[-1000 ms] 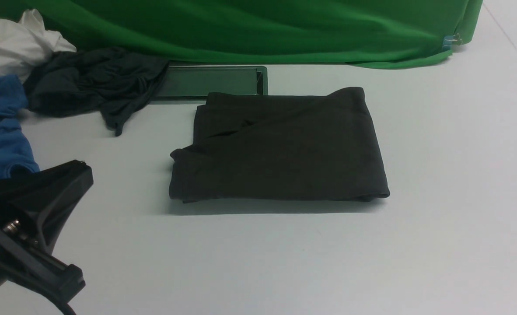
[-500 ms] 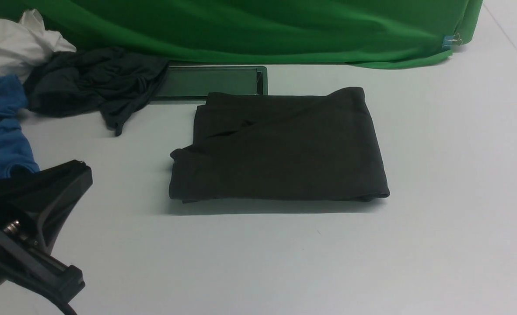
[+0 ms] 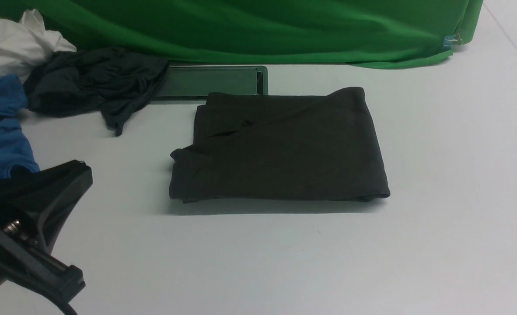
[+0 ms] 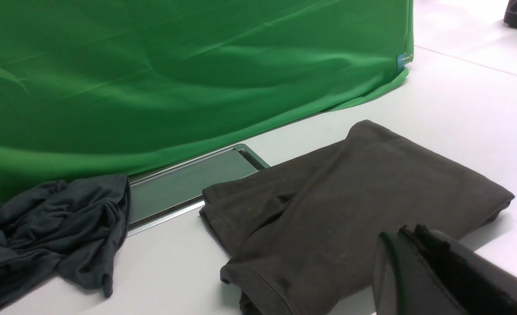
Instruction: Fold a long-sleeved shirt on a white desktop.
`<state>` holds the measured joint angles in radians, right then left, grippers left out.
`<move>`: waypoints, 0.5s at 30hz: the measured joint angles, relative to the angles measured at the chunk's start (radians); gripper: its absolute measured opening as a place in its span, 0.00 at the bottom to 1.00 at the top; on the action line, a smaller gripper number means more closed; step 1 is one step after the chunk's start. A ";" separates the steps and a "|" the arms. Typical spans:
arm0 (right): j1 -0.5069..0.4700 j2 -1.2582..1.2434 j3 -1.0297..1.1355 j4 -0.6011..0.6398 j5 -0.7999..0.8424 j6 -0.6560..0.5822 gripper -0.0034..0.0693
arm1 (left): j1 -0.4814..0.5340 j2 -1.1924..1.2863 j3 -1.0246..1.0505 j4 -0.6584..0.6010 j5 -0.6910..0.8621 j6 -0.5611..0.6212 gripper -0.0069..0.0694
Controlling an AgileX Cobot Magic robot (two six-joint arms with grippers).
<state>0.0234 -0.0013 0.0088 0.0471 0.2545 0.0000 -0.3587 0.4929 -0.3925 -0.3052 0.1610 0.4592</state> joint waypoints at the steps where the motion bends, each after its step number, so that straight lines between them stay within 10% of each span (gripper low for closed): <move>1: 0.000 0.000 0.000 0.000 0.000 0.000 0.11 | 0.000 0.000 0.000 0.000 0.000 0.000 0.11; 15: 0.000 0.000 0.000 0.001 0.000 0.000 0.17 | 0.000 0.000 0.000 0.000 0.000 0.000 0.11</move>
<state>0.0234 -0.0013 0.0088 0.0481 0.2542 0.0000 -0.3587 0.4929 -0.3925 -0.3052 0.1610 0.4592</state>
